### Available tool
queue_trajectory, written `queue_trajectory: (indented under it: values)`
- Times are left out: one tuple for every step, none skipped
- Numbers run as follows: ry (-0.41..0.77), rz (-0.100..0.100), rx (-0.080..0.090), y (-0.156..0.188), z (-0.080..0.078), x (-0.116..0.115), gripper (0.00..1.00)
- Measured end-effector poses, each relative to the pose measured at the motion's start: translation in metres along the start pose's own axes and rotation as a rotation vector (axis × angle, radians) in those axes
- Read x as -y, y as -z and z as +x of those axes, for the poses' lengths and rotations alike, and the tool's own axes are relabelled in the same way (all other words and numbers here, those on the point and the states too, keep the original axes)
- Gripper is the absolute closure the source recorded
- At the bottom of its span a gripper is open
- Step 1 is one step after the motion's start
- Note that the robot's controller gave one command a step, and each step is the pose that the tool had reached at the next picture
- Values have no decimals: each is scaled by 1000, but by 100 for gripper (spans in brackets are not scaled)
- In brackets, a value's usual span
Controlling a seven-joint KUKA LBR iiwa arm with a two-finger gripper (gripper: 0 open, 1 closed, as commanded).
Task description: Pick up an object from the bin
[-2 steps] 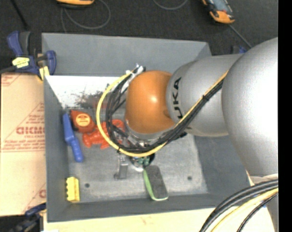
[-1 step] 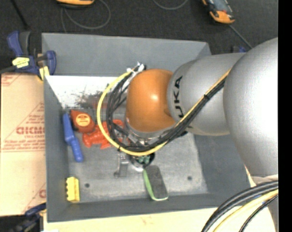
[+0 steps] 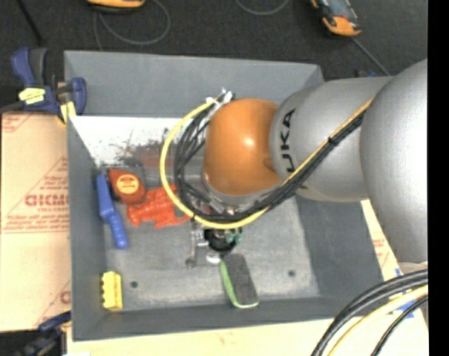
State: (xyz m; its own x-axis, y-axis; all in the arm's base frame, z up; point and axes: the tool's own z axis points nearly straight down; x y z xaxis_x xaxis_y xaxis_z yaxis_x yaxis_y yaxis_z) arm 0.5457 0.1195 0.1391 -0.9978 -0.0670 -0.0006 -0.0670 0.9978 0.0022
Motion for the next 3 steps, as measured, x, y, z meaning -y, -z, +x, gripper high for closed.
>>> queue_trajectory:
  values:
    - [16,3,2,8,0,37,0]
    - [-11,2,4,-5,-38,51,0]
    - [81,2,9,-28,-18,90,0]
